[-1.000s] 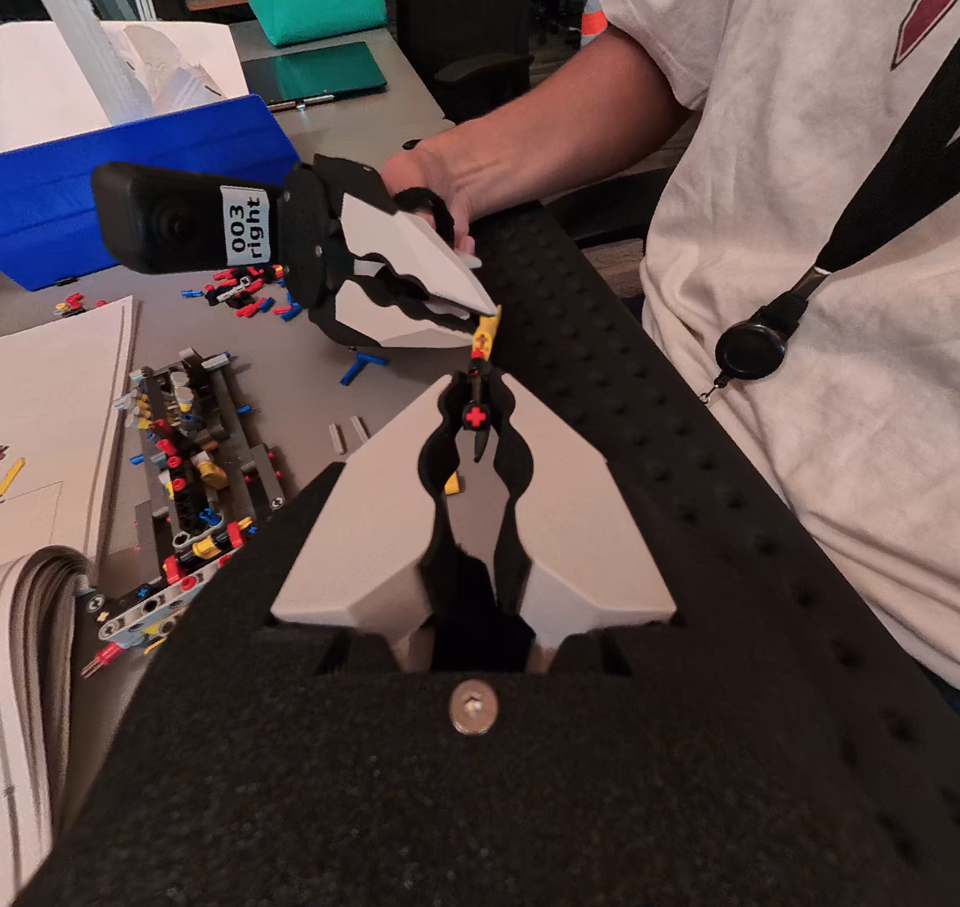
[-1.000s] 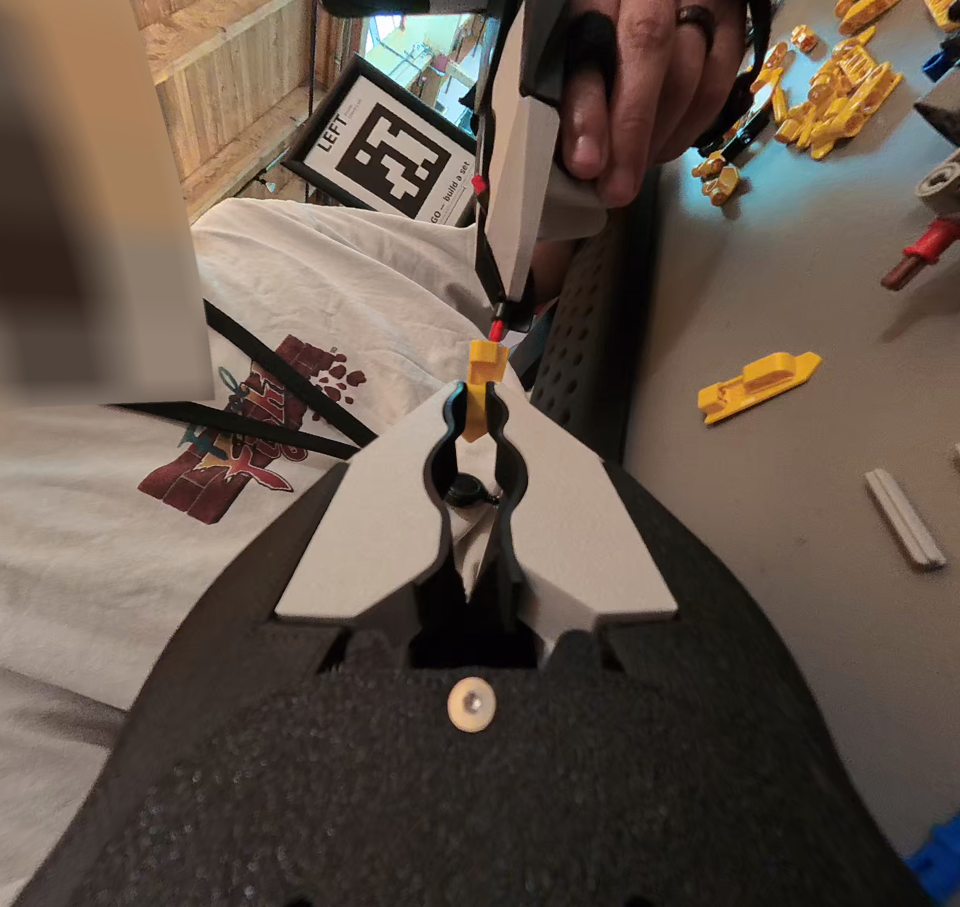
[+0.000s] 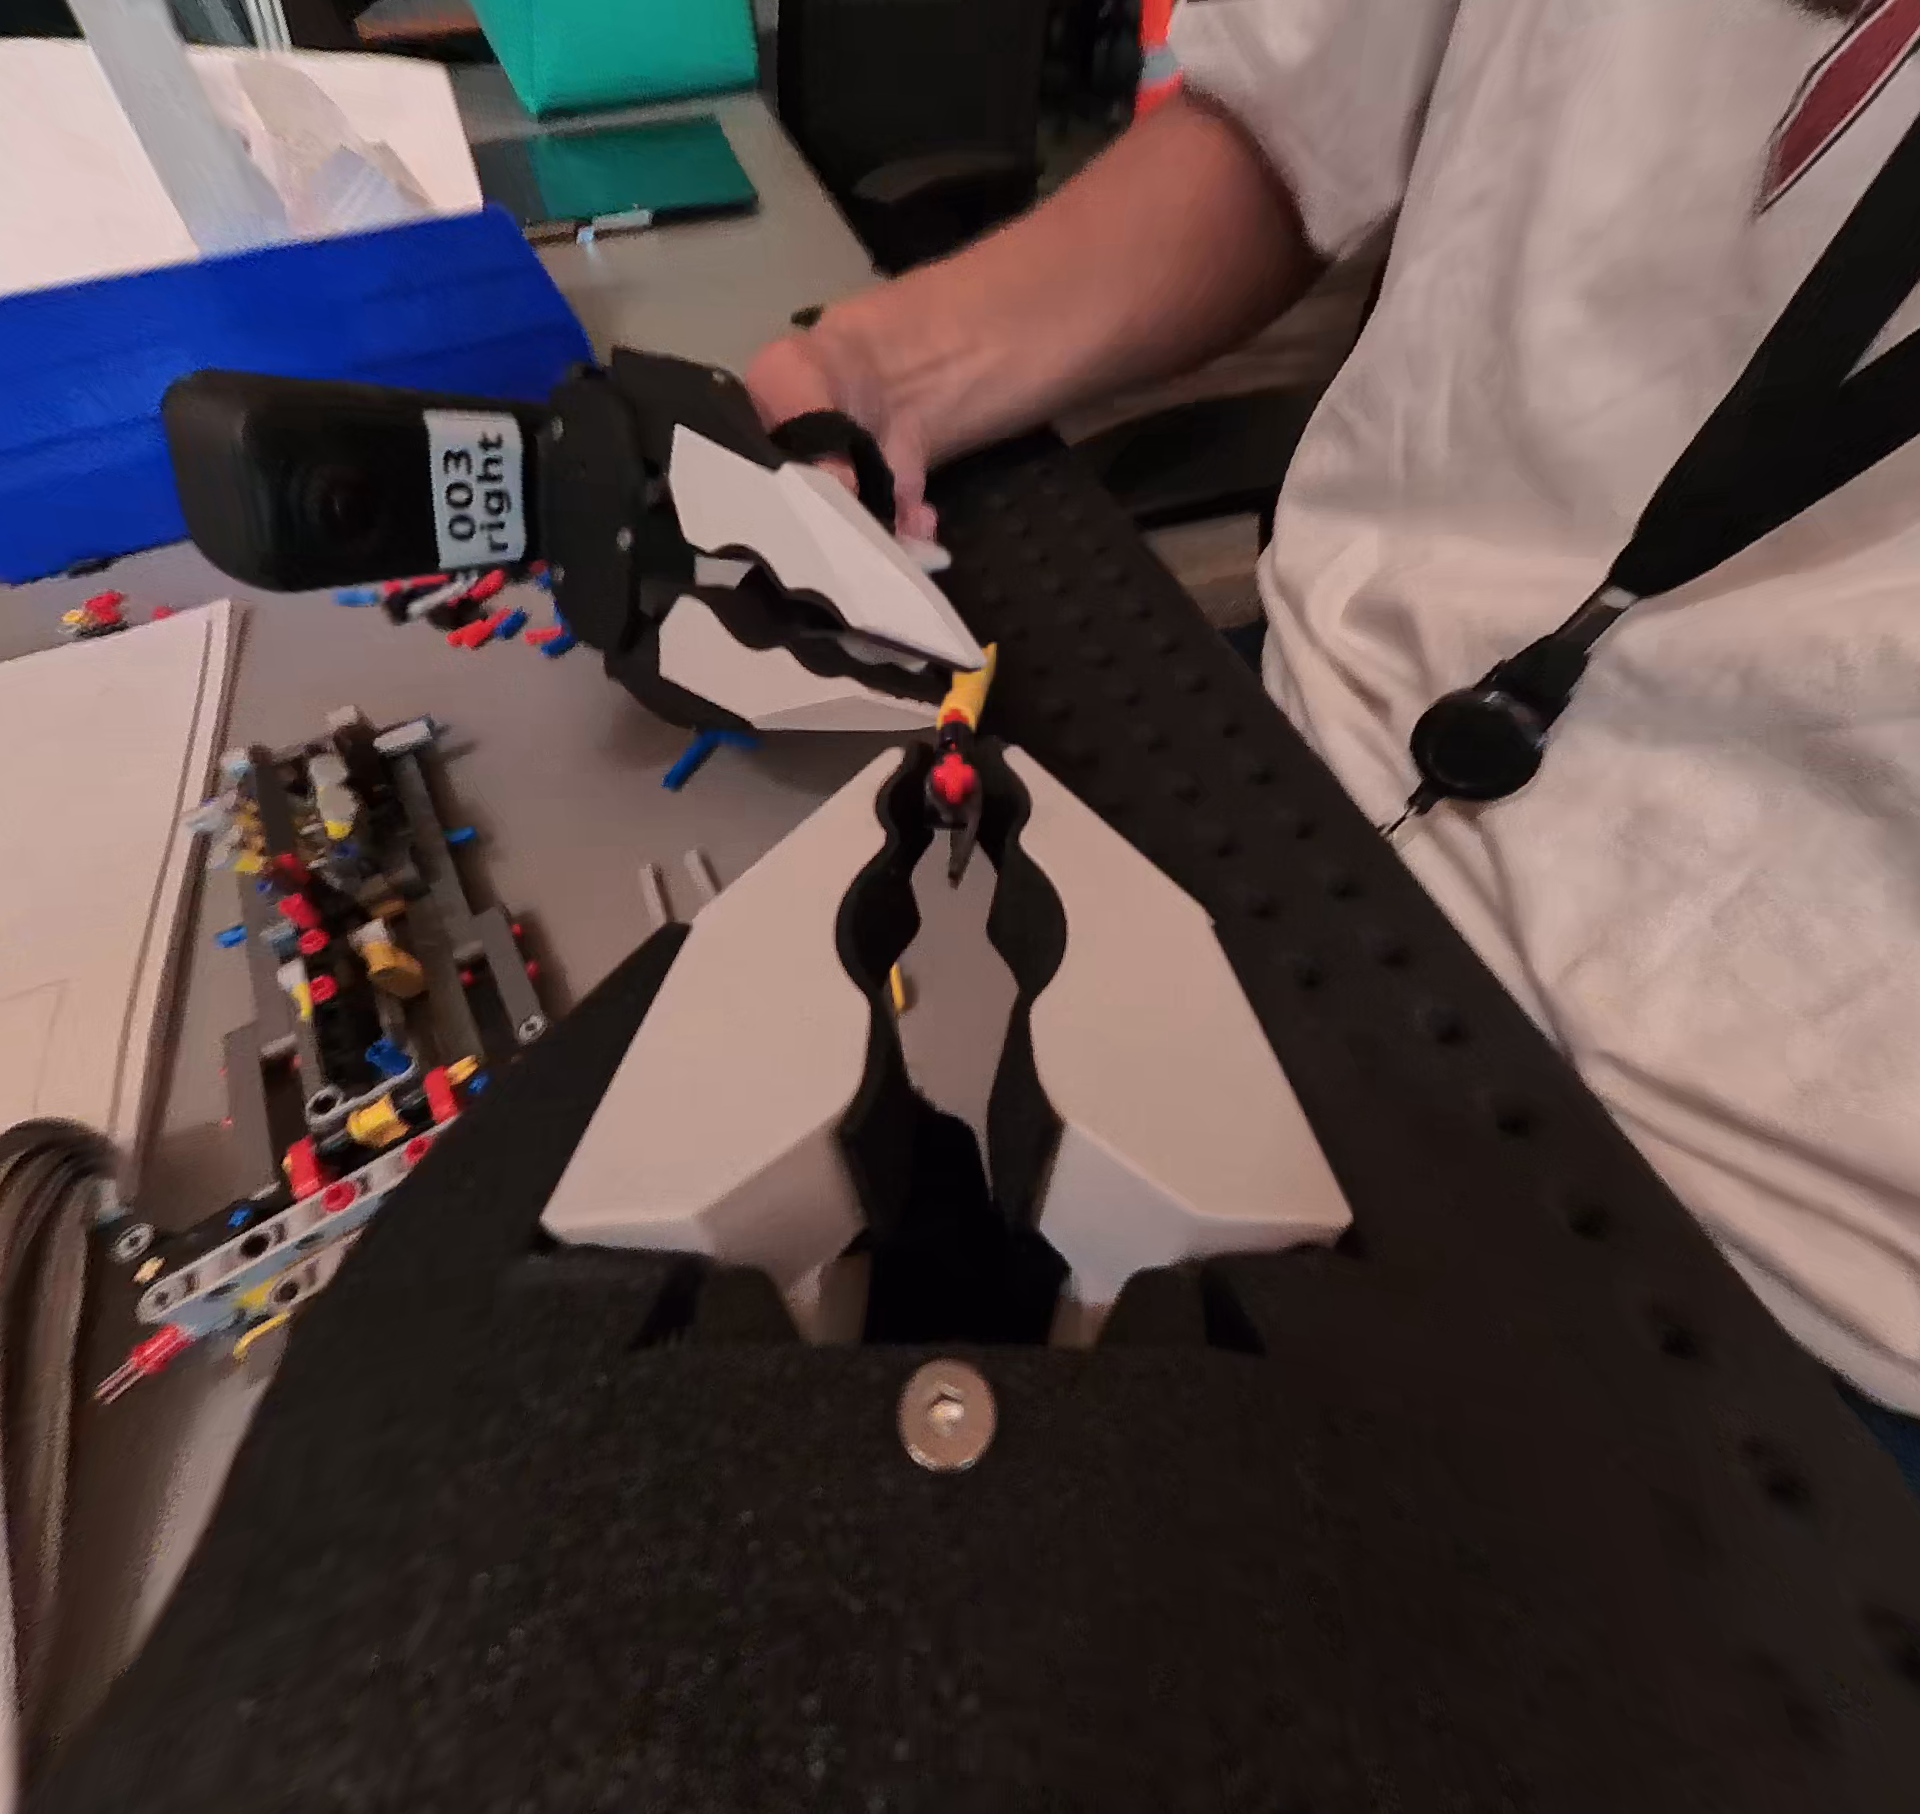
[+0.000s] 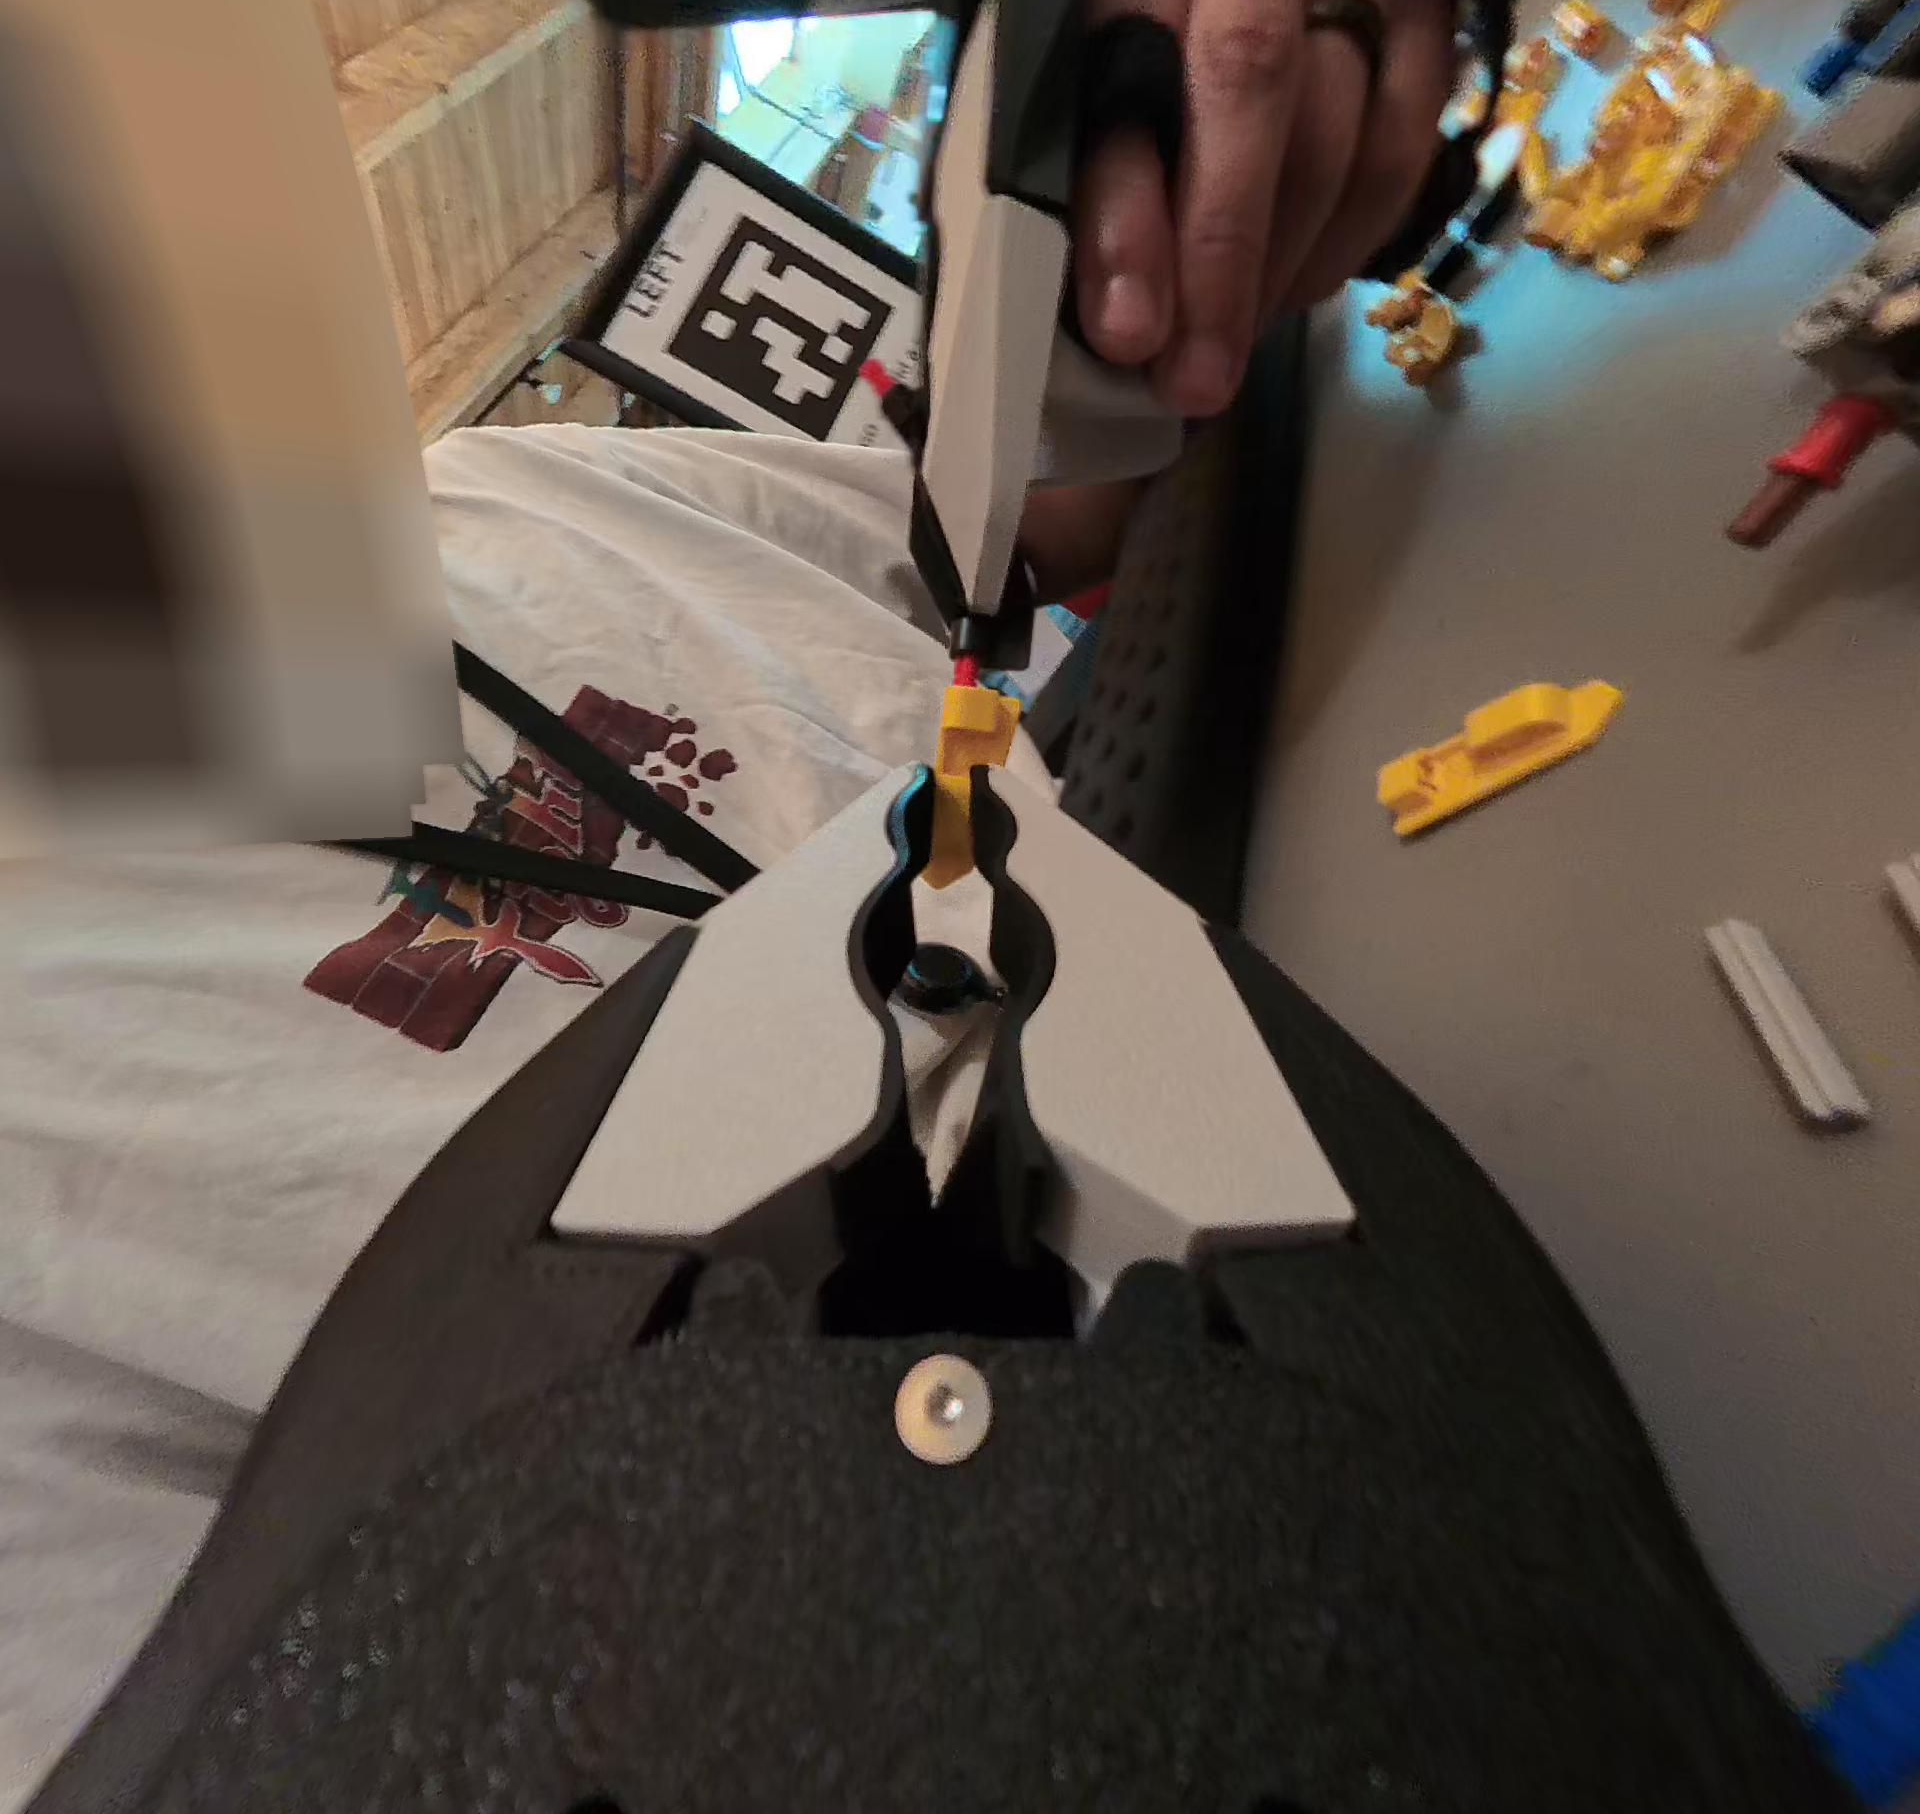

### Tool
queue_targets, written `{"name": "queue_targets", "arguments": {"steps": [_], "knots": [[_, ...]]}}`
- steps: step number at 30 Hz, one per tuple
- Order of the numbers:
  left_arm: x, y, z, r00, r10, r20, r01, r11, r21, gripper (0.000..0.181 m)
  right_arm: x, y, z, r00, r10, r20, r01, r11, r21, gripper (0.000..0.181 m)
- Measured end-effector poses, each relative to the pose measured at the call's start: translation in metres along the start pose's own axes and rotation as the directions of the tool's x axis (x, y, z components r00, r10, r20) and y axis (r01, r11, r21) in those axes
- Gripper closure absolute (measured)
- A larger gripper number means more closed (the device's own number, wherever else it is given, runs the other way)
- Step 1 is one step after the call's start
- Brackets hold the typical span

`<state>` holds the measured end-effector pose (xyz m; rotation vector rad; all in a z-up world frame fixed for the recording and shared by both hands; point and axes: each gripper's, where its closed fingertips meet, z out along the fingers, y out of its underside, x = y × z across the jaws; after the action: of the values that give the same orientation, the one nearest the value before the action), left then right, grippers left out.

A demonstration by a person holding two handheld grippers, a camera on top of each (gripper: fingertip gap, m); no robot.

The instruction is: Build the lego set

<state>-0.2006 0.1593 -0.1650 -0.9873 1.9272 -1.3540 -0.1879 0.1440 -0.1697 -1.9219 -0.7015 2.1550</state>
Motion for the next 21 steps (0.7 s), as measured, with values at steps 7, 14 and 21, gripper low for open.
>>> {"name": "queue_targets", "arguments": {"steps": [7, 14, 21], "knots": [[0.006, -0.017, -0.003, 0.994, -0.067, -0.09, 0.079, 0.988, 0.136, 0.175, -0.018, -0.002, 0.004, 0.992, -0.072, 0.101, 0.071, 0.997, 0.007, 0.176], [0.01, -0.004, 0.0, 0.994, -0.052, -0.094, 0.057, 0.997, 0.052, 0.175, -0.008, 0.006, 0.007, 0.997, 0.026, 0.07, -0.022, 0.998, -0.062, 0.177], [0.015, 0.008, 0.004, 0.993, -0.048, -0.108, 0.044, 0.998, -0.033, 0.175, 0.003, 0.014, 0.009, 0.994, 0.111, 0.026, -0.106, 0.986, -0.13, 0.177]]}}
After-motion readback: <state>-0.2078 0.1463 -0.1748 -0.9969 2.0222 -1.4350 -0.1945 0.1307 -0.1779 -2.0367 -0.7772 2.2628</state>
